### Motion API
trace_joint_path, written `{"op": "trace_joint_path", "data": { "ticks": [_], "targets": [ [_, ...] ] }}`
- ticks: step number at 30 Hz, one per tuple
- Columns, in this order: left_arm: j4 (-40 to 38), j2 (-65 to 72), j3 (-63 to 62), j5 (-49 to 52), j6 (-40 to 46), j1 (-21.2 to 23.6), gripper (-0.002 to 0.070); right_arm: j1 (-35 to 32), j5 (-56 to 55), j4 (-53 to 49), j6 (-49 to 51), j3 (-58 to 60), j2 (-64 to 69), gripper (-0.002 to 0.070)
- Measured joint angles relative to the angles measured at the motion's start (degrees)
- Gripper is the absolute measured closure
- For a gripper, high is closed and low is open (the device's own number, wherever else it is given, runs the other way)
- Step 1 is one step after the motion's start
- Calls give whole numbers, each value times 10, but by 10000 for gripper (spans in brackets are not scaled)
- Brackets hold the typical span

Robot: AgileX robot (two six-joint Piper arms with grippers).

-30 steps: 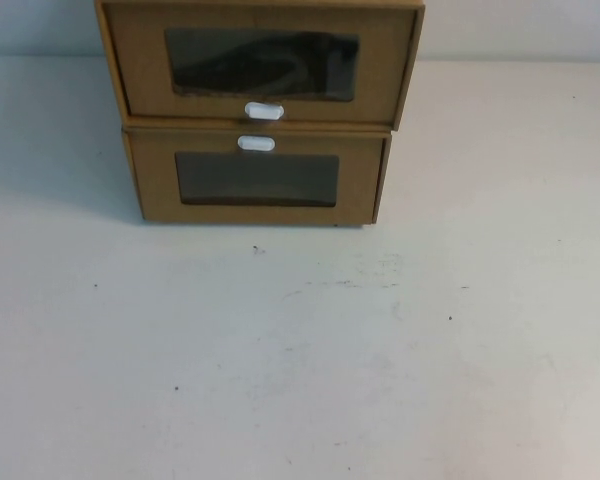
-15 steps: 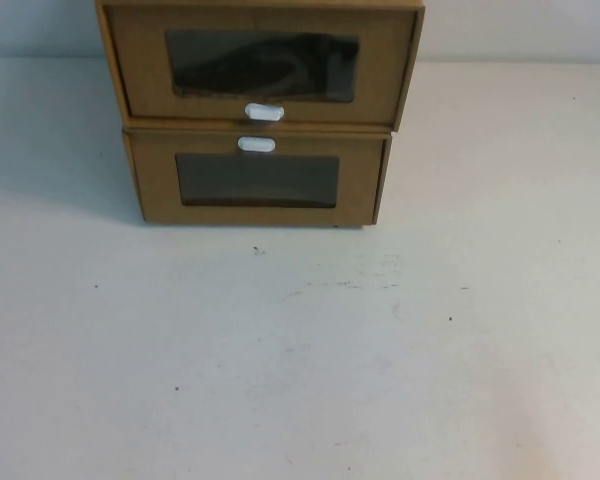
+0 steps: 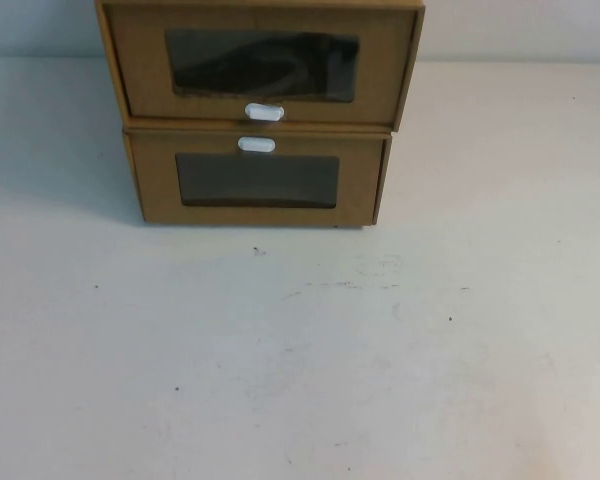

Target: Close the shoe box

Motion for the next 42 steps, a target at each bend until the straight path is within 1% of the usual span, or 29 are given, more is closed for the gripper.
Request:
{"op": "trace_joint_path", "data": {
  "ticks": [7,25,27,29,31,33,35,39,42],
  "targets": [
    [0,0,0,0,0,0,677,-7,9,13,-17,0,0,687],
    [1,0,2,-1,0,0,677,-7,9,14,-17,0,0,687],
    [8,-2,15,-24,-4,0,677,-7,9,14,-17,0,0,687],
    [11,-14,40,-77,-25,0,677,-7,9,14,-17,0,0,687],
    [30,-31,74,-135,-63,0,677,-7,9,14,-18,0,0,687],
    [65,-57,114,-185,-108,0,677,-7,9,14,-18,0,0,687],
    [93,-80,140,-200,-142,0,677,-7,9,14,-18,0,0,687],
    [116,-100,146,-143,-172,1,677,-7,9,14,-18,0,0,687],
    [125,-100,147,-73,-181,18,677,-7,9,14,-18,0,-1,687]
  ]
}}
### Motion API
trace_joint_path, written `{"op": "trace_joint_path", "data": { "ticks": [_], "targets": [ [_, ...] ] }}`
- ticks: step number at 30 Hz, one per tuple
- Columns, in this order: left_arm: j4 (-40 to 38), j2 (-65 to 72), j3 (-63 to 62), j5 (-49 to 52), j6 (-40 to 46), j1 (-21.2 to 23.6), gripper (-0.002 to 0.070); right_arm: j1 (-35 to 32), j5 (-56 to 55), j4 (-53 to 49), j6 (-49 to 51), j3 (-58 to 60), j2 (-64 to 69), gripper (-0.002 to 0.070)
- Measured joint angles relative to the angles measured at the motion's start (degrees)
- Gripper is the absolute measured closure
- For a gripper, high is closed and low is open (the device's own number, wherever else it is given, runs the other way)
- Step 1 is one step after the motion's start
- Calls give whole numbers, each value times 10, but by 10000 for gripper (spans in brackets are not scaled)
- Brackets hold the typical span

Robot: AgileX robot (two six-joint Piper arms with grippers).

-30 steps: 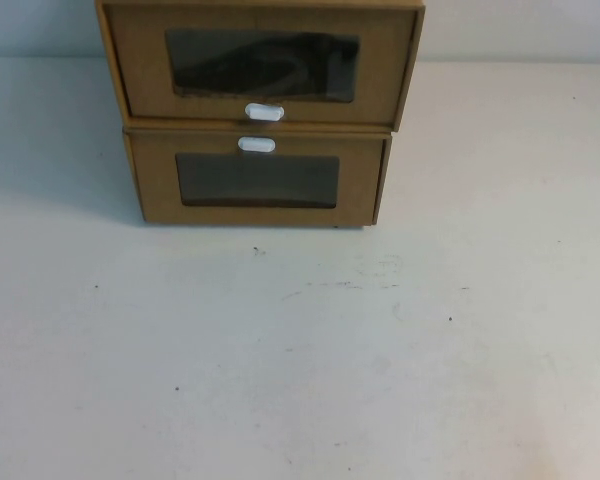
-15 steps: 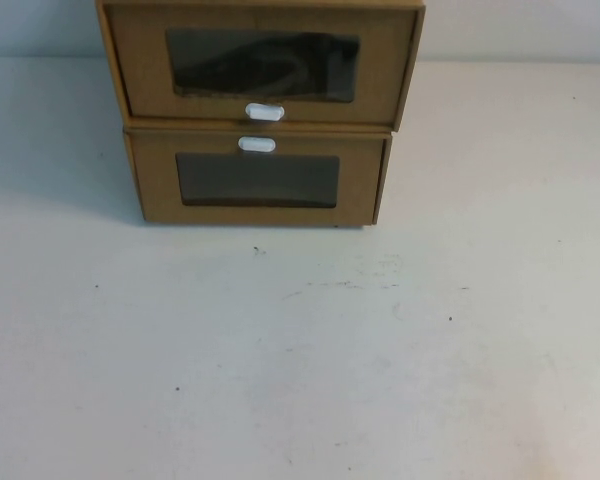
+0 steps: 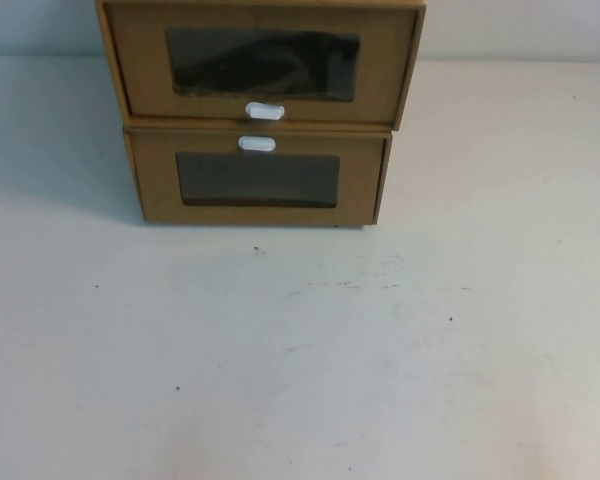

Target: Close the shoe box

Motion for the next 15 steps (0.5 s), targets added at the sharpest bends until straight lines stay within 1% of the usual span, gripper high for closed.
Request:
{"op": "trace_joint_path", "data": {
  "ticks": [3,15],
  "targets": [
    [2,0,0,56,-12,20,677,0,0,0,0,0,0,687],
    [3,0,0,60,-16,26,677,0,0,0,0,0,0,687]
  ]
}}
